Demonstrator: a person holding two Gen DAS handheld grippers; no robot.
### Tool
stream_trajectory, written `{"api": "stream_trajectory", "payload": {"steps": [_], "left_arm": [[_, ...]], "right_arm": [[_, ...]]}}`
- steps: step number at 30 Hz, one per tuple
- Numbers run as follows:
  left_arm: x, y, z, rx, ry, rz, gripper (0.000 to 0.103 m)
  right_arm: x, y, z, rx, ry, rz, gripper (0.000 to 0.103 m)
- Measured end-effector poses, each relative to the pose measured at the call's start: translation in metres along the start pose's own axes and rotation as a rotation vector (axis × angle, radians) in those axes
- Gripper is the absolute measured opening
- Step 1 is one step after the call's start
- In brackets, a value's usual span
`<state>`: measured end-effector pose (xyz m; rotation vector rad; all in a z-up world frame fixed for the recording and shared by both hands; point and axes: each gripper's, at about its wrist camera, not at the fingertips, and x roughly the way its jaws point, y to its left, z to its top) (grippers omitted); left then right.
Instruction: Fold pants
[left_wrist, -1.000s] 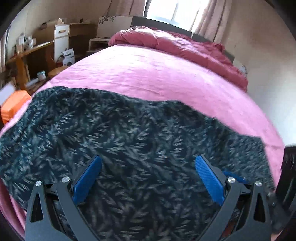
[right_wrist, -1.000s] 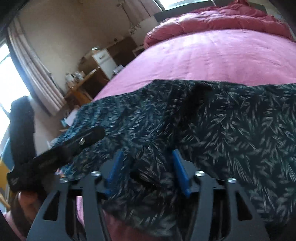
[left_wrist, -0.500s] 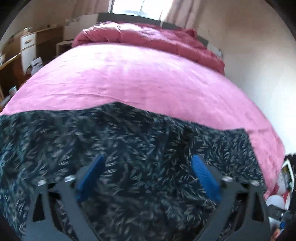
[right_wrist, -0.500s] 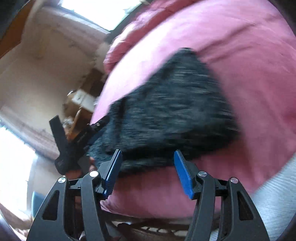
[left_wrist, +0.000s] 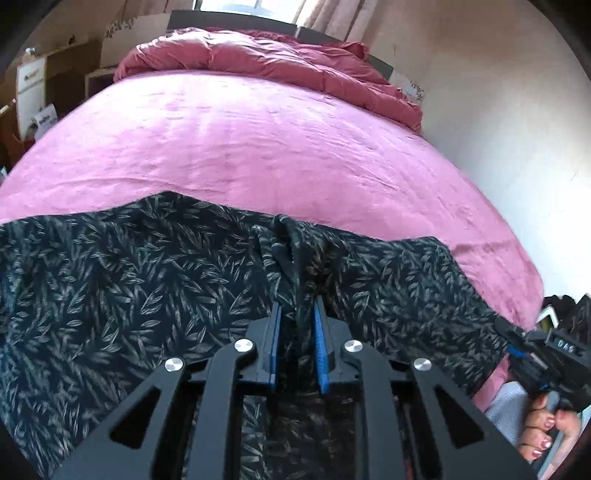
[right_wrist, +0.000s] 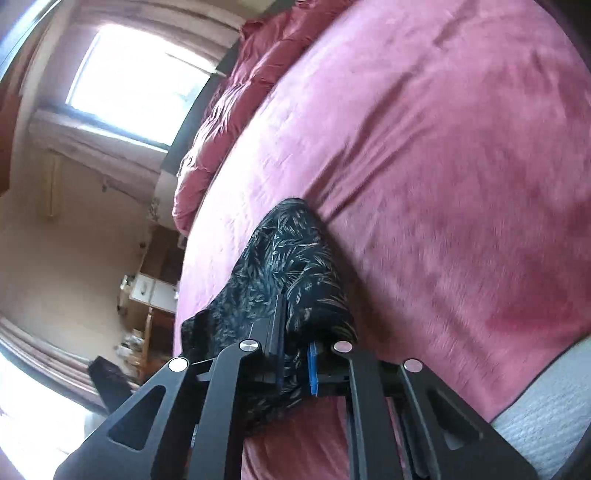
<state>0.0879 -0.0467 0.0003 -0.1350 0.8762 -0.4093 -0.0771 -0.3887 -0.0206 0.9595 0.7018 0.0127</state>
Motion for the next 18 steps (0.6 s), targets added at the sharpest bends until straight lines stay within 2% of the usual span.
{"api": "stream_trajectory", "payload": {"steps": [3, 5, 6, 7, 9, 11, 12, 14, 15, 18], "left_arm": [[0.018, 0.002, -0.015, -0.037, 0.066, 0.041, 0.015], [0.020, 0.005, -0.022, -0.052, 0.046, 0.032, 0.017], [0.018, 0.005, -0.025, -0.039, 0.024, 0.041, 0.024], [0.015, 0.006, -0.027, -0.032, 0.012, 0.048, 0.026], [0.005, 0.011, -0.030, -0.042, -0.013, 0.039, 0.038], [-0.009, 0.020, -0.033, -0.066, -0.043, 0.048, 0.048], [-0.016, 0.024, -0.034, -0.071, -0.062, 0.058, 0.049], [-0.031, 0.027, -0.036, -0.067, -0.106, 0.084, 0.049], [-0.040, 0.027, -0.037, -0.058, -0.133, 0.103, 0.049], [-0.053, 0.027, -0.022, -0.026, -0.182, 0.096, 0.048]], "right_arm": [[0.018, -0.006, -0.002, 0.004, 0.076, -0.086, 0.008], [0.025, -0.014, -0.004, -0.004, 0.119, -0.143, 0.008], [0.028, -0.008, -0.005, -0.044, 0.124, -0.165, 0.009], [0.026, -0.003, -0.006, -0.074, 0.127, -0.172, 0.012], [0.022, 0.004, -0.007, -0.090, 0.147, -0.142, 0.015], [0.008, 0.008, -0.007, -0.129, 0.162, -0.150, 0.016], [-0.001, 0.010, -0.008, -0.152, 0.160, -0.158, 0.016], [-0.021, 0.021, -0.008, -0.206, 0.126, -0.178, 0.018], [-0.030, 0.028, -0.007, -0.244, 0.084, -0.206, 0.023], [-0.047, 0.050, -0.002, -0.359, -0.038, -0.230, 0.023]]}}
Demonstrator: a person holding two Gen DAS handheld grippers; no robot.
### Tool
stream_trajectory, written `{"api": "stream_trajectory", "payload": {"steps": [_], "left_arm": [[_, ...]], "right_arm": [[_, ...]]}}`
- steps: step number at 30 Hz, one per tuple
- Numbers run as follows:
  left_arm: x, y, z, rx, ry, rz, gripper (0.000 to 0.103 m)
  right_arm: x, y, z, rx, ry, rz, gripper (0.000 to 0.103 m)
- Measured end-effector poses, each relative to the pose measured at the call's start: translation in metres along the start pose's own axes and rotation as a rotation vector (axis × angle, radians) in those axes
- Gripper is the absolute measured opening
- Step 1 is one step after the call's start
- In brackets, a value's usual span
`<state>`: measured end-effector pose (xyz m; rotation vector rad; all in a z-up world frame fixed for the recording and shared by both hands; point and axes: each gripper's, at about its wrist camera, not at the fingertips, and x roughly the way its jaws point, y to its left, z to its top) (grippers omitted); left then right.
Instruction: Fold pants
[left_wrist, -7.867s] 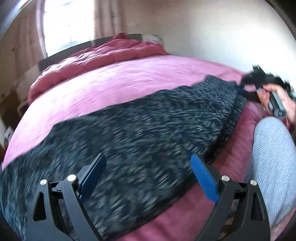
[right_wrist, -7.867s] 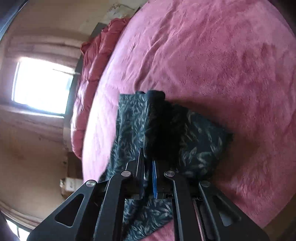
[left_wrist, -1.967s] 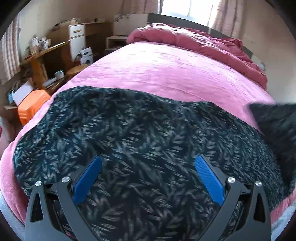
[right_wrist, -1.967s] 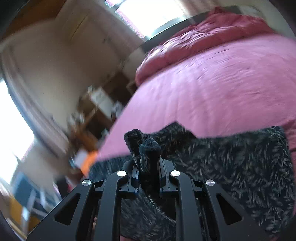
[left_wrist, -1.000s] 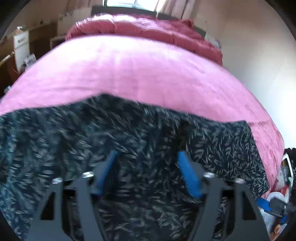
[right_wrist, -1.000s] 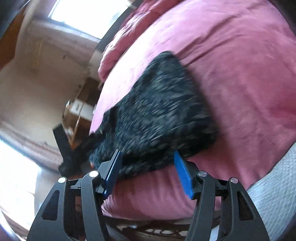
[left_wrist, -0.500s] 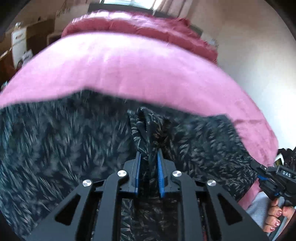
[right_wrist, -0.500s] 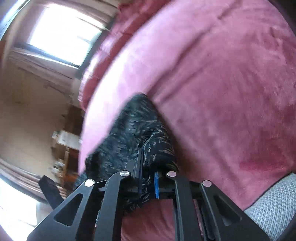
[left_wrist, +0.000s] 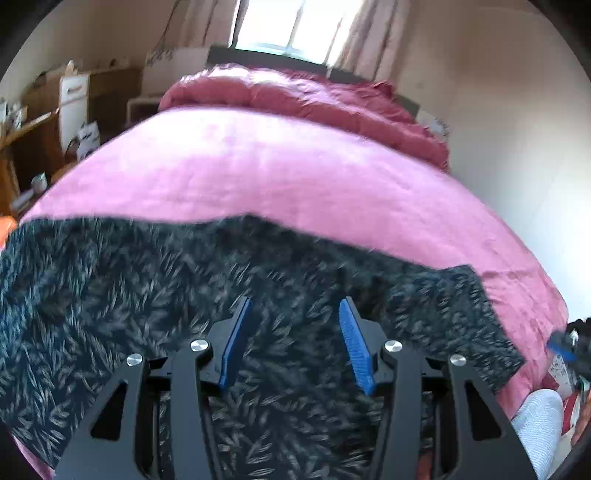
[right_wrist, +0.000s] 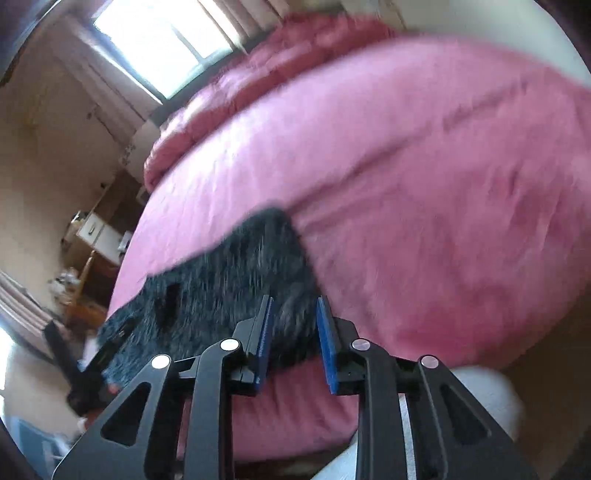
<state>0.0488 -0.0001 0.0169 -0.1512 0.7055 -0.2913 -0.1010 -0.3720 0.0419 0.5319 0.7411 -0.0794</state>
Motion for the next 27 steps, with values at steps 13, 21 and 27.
{"api": "stream_trajectory", "payload": {"steps": [13, 21, 27], "left_arm": [[0.075, -0.066, 0.017, 0.301, 0.159, 0.045, 0.037], [0.088, -0.081, 0.006, 0.399, 0.089, 0.104, 0.036], [0.039, -0.061, -0.011, 0.242, 0.054, 0.020, 0.076]], "right_arm": [[0.144, 0.072, 0.049, -0.415, 0.153, -0.065, 0.023], [0.163, 0.053, 0.051, -0.357, 0.118, -0.059, 0.023], [0.099, 0.033, 0.038, -0.264, -0.008, -0.039, 0.047]]}}
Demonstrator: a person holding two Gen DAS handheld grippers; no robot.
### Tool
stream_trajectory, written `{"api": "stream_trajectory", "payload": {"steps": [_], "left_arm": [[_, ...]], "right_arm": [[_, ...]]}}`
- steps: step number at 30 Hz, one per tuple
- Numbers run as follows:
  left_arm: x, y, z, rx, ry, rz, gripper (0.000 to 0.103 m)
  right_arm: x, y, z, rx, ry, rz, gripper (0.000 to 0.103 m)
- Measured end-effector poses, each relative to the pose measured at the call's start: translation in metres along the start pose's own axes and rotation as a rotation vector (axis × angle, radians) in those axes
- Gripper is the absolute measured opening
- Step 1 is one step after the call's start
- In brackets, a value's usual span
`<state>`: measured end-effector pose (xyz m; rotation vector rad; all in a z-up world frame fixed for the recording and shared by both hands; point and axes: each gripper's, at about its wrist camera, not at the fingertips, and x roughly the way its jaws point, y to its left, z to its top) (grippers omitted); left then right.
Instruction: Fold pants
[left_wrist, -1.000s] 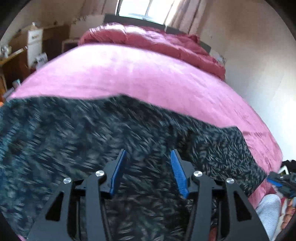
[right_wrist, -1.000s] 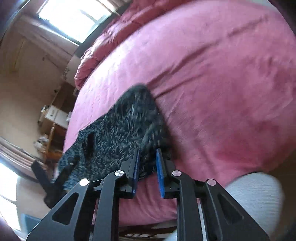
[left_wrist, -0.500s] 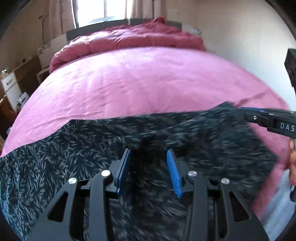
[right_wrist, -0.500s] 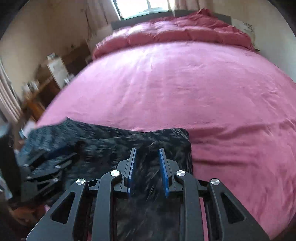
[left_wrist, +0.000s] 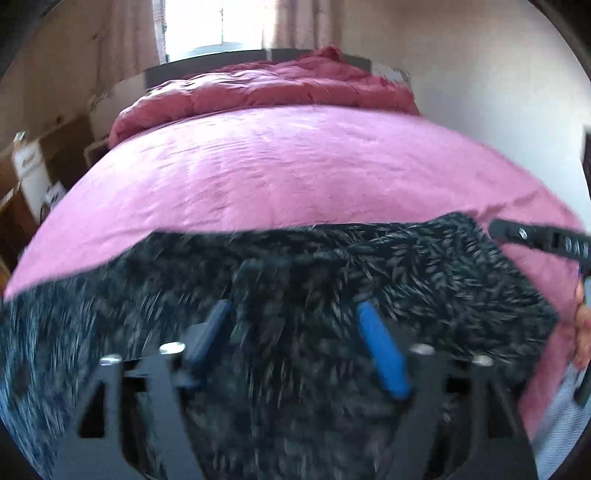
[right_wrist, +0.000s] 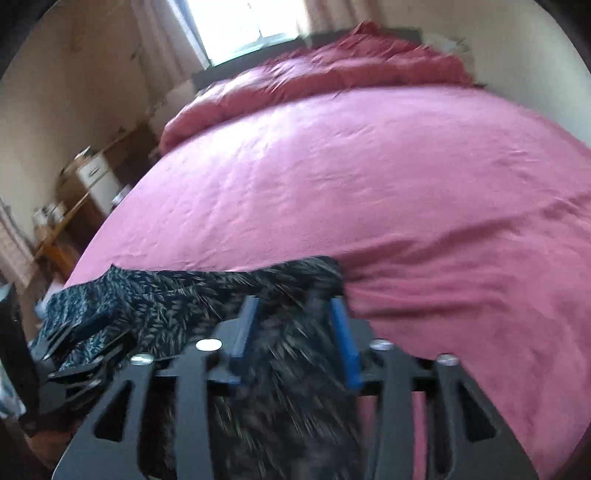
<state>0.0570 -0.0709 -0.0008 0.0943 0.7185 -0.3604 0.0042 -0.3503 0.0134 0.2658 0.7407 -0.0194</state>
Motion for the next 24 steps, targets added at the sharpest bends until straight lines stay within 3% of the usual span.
{"api": "stream_trajectory", "payload": {"steps": [5, 7, 10, 12, 18, 20, 24], "left_arm": [[-0.010, 0.005, -0.031, -0.033, 0.052, -0.008, 0.076], [-0.011, 0.007, -0.041, -0.027, 0.050, -0.008, 0.078], [-0.013, 0.012, -0.049, -0.010, 0.055, -0.002, 0.079], [-0.017, 0.019, -0.051, -0.050, 0.061, -0.021, 0.079], [-0.049, 0.065, -0.053, -0.255, 0.011, -0.017, 0.090], [-0.065, 0.084, -0.053, -0.320, -0.028, 0.037, 0.093], [-0.094, 0.121, -0.054, -0.407, -0.099, 0.131, 0.101]], "right_arm": [[-0.029, -0.012, -0.034, 0.106, 0.005, -0.084, 0.047], [-0.028, -0.013, -0.039, 0.069, 0.027, -0.178, 0.047], [-0.019, -0.025, -0.043, 0.086, 0.097, -0.265, 0.062], [-0.018, -0.029, -0.043, 0.106, 0.095, -0.270, 0.062], [-0.055, 0.003, -0.033, 0.015, -0.186, -0.101, 0.064], [-0.054, 0.015, -0.032, -0.016, -0.190, 0.041, 0.071], [-0.032, 0.033, -0.033, -0.049, -0.094, 0.128, 0.071]]}}
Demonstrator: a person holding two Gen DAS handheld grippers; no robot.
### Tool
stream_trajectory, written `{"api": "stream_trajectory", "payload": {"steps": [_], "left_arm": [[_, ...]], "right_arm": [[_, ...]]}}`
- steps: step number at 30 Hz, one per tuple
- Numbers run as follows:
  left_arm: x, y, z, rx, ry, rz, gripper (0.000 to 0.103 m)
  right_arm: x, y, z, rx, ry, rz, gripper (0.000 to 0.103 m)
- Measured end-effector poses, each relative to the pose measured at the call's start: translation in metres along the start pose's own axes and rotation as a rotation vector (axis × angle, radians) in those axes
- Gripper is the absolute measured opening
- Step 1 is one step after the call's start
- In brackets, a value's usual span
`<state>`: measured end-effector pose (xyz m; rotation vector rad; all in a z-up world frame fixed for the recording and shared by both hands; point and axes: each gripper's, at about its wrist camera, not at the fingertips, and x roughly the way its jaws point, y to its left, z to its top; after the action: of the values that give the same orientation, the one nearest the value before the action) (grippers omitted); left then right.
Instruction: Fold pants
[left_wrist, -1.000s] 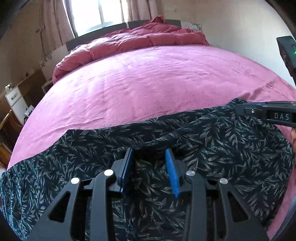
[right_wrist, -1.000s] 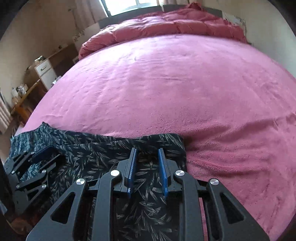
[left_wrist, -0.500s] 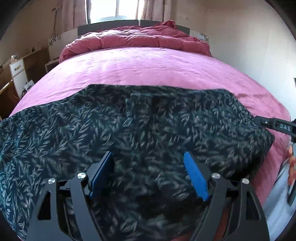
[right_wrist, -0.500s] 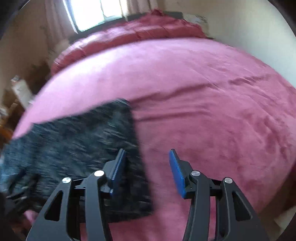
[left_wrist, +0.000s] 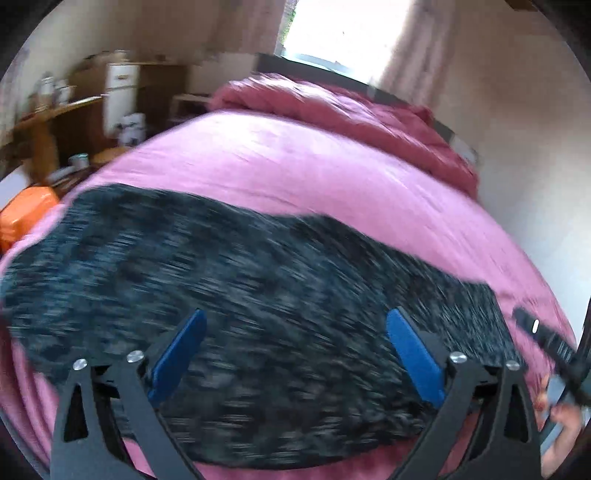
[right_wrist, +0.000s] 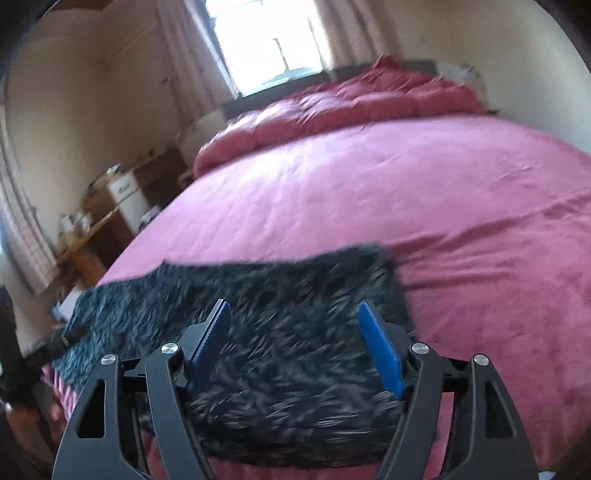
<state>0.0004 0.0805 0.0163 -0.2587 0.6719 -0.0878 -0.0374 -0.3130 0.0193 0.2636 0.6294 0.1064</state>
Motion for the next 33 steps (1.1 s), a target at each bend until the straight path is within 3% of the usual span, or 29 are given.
{"api": "stream_trajectory", "payload": {"steps": [3, 5, 9, 14, 16, 19, 22, 23, 27, 33], "left_arm": [[-0.013, 0.025, 0.006, -0.036, -0.031, 0.068, 0.101], [-0.017, 0.040, 0.011, -0.063, -0.024, 0.120, 0.101], [-0.027, 0.077, 0.014, -0.188, 0.004, 0.175, 0.101], [-0.048, 0.127, 0.009, -0.397, -0.035, 0.270, 0.100], [-0.049, 0.146, 0.005, -0.458, -0.030, 0.277, 0.099], [-0.035, 0.159, -0.001, -0.466, 0.021, 0.273, 0.085], [-0.018, 0.169, -0.006, -0.503, 0.068, 0.208, 0.072], [-0.012, 0.173, -0.007, -0.521, 0.065, 0.173, 0.071], [0.000, 0.182, -0.007, -0.538, 0.052, 0.162, 0.071], [0.007, 0.178, -0.005, -0.515, 0.054, 0.217, 0.071]], "right_arm": [[0.015, 0.007, -0.007, -0.017, 0.080, 0.026, 0.083], [0.029, 0.006, -0.015, -0.024, 0.168, 0.000, 0.083], [0.034, 0.005, -0.022, -0.035, 0.200, 0.002, 0.088], [0.036, 0.008, -0.022, -0.043, 0.204, 0.006, 0.089], [0.037, 0.009, -0.023, -0.038, 0.204, 0.007, 0.089], [0.035, 0.009, -0.022, -0.033, 0.205, 0.011, 0.089], [0.035, 0.007, -0.021, -0.037, 0.205, 0.010, 0.089], [0.036, 0.008, -0.022, -0.038, 0.205, 0.010, 0.089], [0.036, 0.007, -0.022, -0.041, 0.205, 0.009, 0.089], [0.036, 0.009, -0.022, -0.048, 0.206, 0.004, 0.089]]}}
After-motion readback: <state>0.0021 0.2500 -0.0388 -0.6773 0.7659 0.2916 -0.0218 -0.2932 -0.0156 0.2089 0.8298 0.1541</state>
